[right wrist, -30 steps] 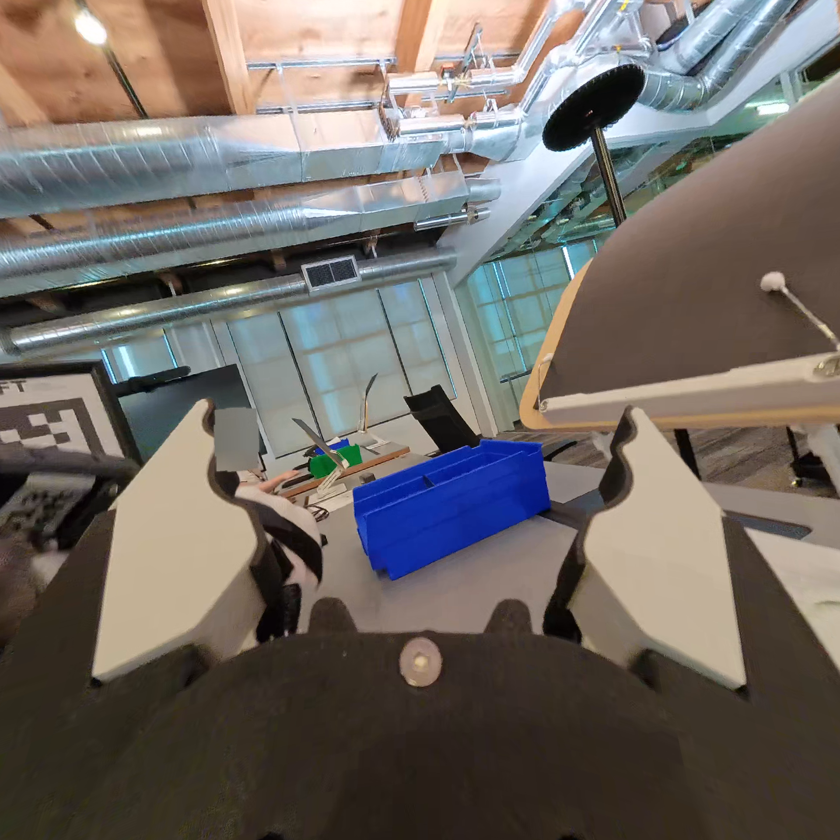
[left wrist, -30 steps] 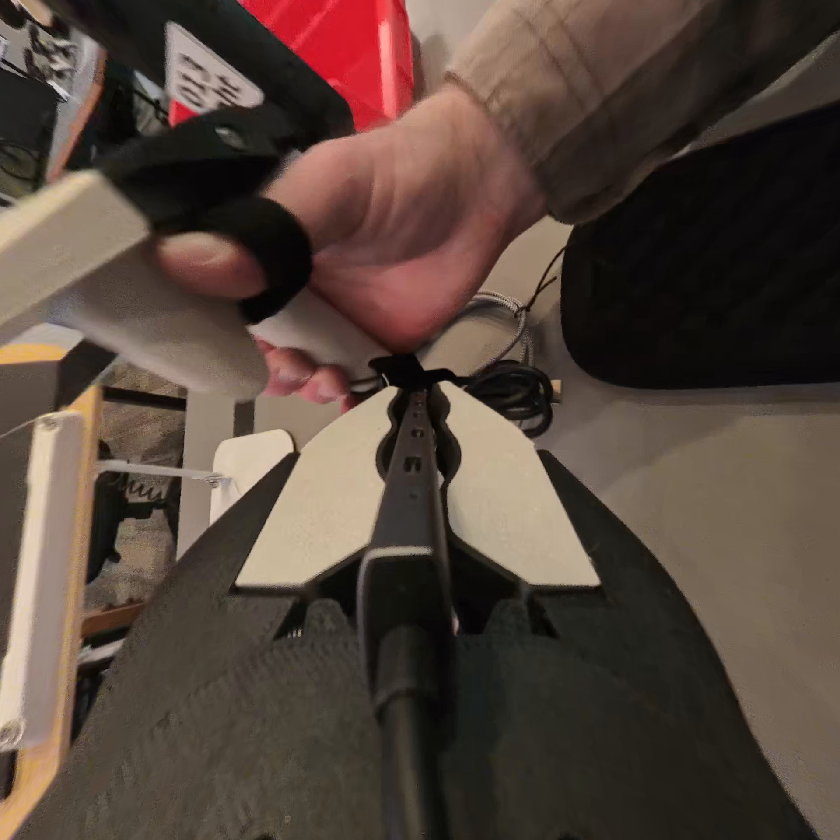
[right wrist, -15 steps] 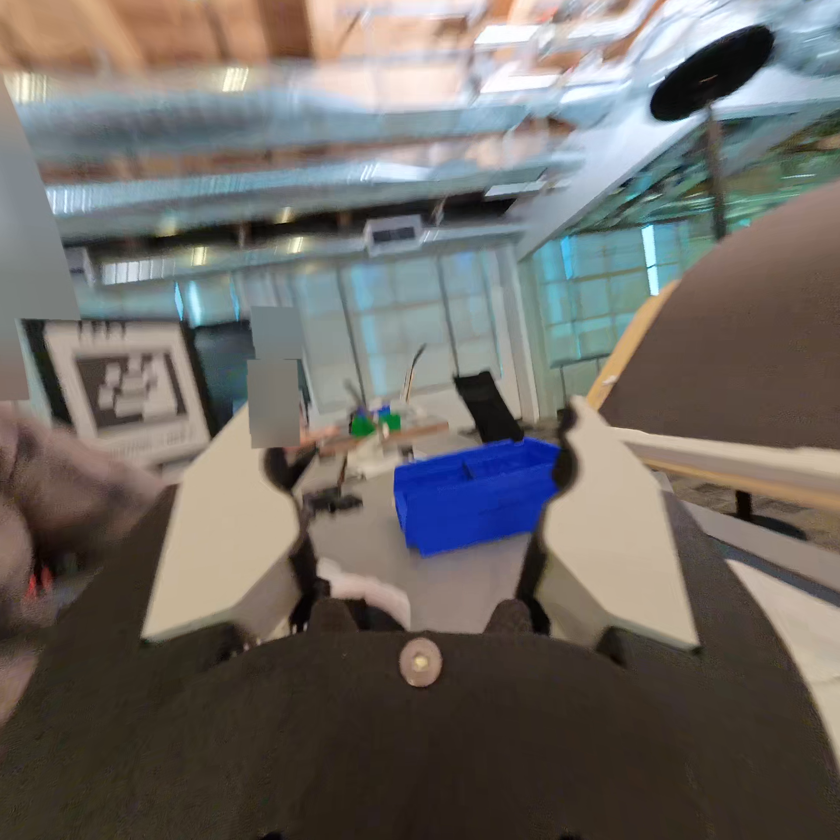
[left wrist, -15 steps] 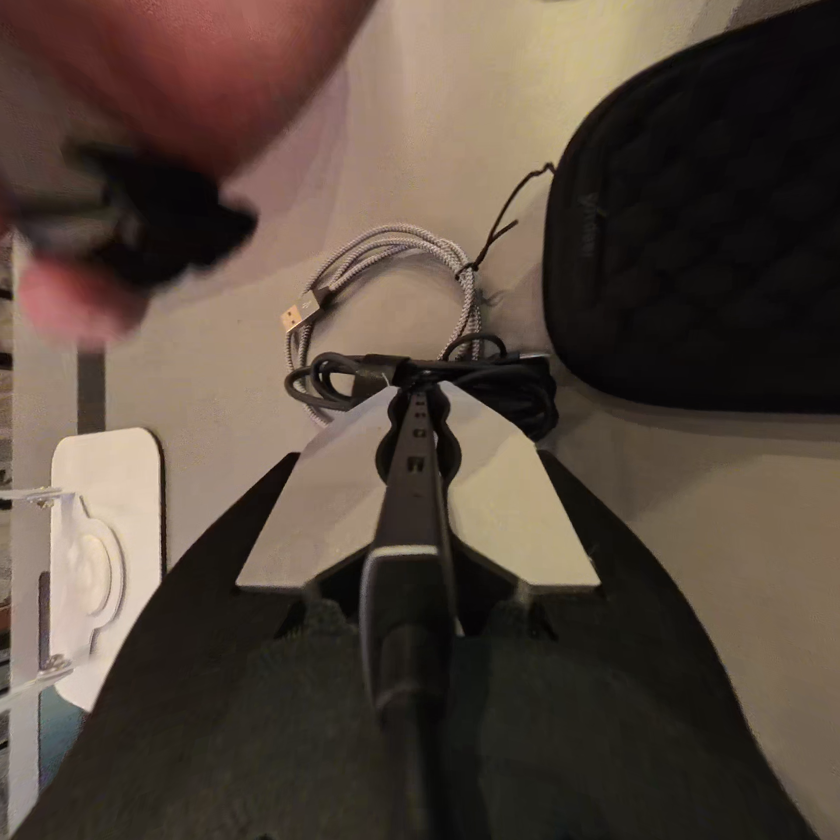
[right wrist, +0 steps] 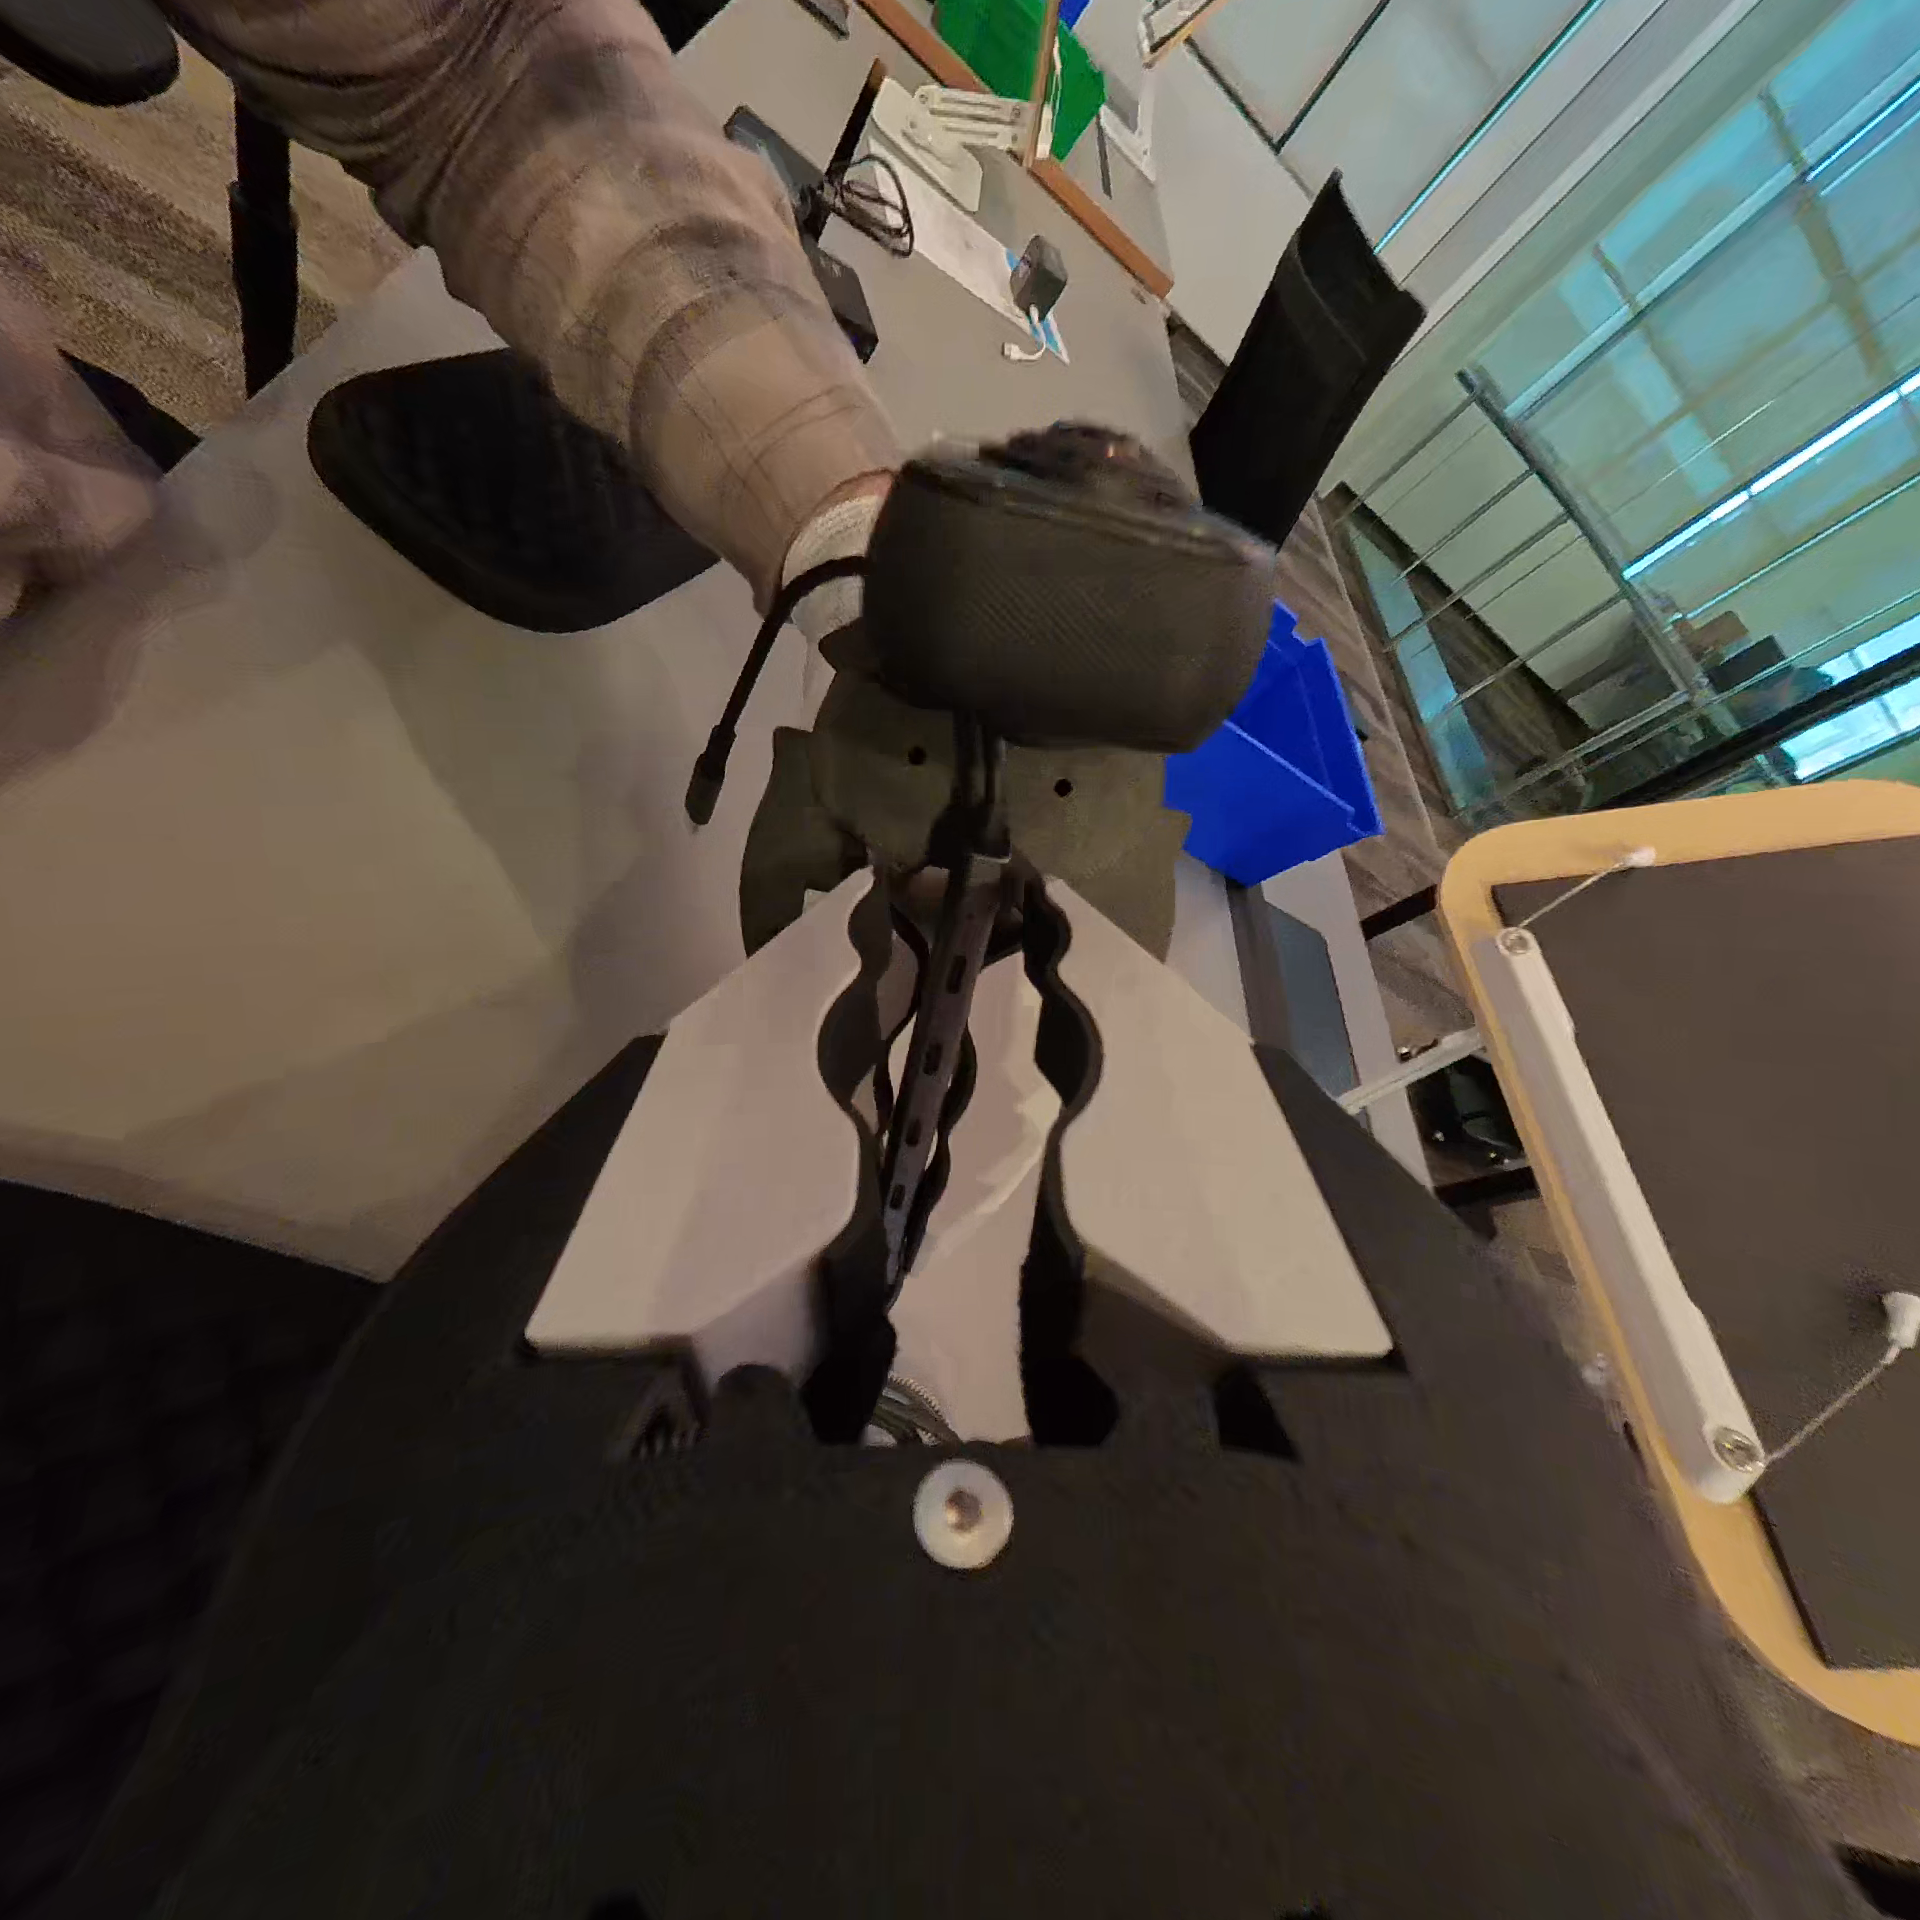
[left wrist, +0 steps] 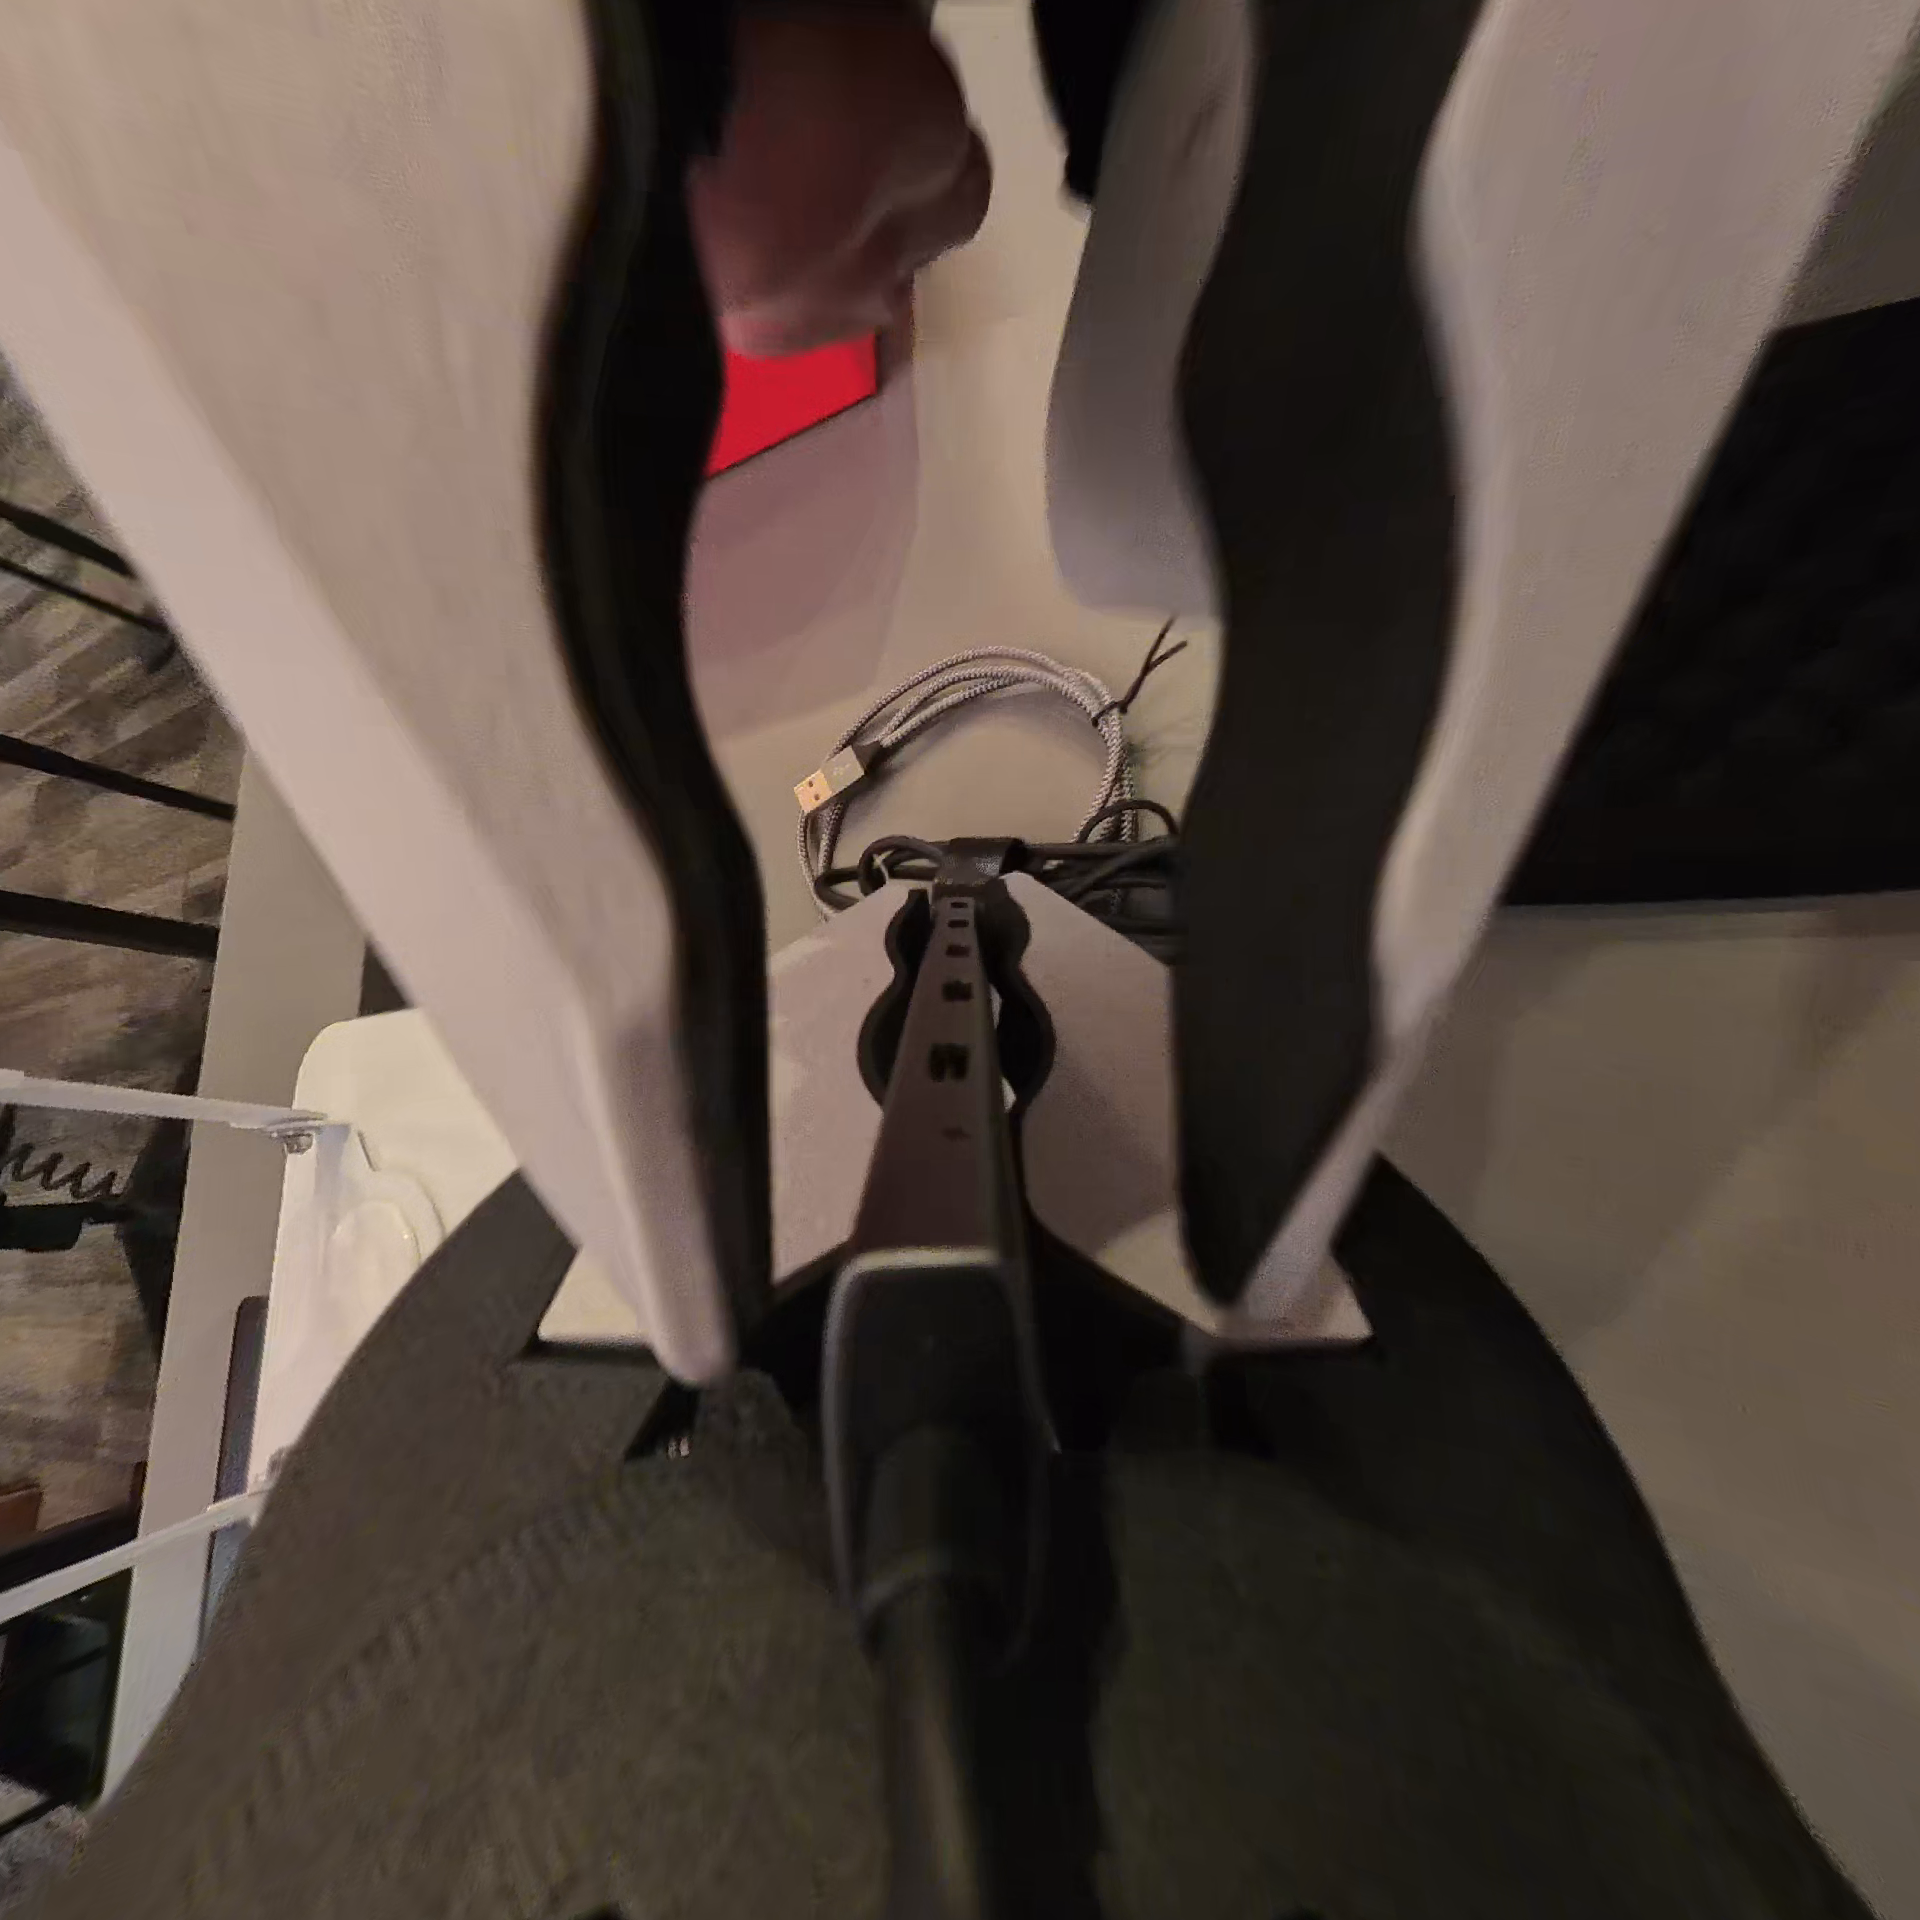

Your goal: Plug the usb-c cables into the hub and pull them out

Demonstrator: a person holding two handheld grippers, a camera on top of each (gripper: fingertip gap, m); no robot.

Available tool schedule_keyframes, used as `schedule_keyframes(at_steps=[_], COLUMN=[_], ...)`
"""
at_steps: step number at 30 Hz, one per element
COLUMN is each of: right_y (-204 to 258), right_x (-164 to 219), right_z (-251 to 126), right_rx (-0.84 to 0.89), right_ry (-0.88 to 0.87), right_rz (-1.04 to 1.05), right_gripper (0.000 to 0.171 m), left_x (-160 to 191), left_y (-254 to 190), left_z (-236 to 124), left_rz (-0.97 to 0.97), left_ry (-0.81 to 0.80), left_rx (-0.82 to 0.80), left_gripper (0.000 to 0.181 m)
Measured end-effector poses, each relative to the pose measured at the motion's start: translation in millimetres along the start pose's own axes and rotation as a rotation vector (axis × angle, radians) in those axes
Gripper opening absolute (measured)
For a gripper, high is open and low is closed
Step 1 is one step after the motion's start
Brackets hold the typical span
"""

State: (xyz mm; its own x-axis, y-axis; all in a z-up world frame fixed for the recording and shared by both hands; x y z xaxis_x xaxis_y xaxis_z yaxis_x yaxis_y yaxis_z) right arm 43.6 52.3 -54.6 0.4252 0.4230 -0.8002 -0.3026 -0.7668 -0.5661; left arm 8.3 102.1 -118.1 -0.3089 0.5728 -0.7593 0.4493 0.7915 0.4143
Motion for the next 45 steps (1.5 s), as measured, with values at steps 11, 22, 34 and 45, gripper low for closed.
schedule_keyframes(at_steps=[11,22,34,45], right_y=[-8.9,-71.6,-157.1,-171.4], right_x=[-4.5,3.1,50.9,201.3], right_z=[-6.2,-102.0,-244.0,-267.4], right_rx=[0.056,0.317,0.576,0.181], right_ry=[-0.106,0.039,0.632,1.038], right_rz=[0.178,0.12,-0.095,0.094], right_gripper=[0.006,0.007,0.007,0.007], left_x=[-18.1,-11.7,20.8,27.9], left_y=[15.8,103.1,130.5,127.3], left_z=[-16.1,-97.4,-104.1,-86.2], left_rz=[0.003,-0.098,-0.014,0.073], left_ry=[0.004,-0.121,-0.008,0.093], left_rx=[-0.102,-0.564,-0.731,-0.686], left_gripper=[0.064,0.069,0.006,0.012])
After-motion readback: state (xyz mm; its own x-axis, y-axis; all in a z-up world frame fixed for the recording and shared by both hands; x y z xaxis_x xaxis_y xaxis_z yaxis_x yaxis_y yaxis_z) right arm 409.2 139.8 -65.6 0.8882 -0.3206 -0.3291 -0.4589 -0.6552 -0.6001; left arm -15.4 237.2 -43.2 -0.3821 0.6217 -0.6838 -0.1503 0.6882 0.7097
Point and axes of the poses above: each gripper's, where its closed fingertips meet, z out along the fingers, x out of its underside, y = z × x across the jaws, the point moved 7 cm from there along -z, back along the fingers, and after that the axes turned 12 degrees about -y, right-handed, at the moved point
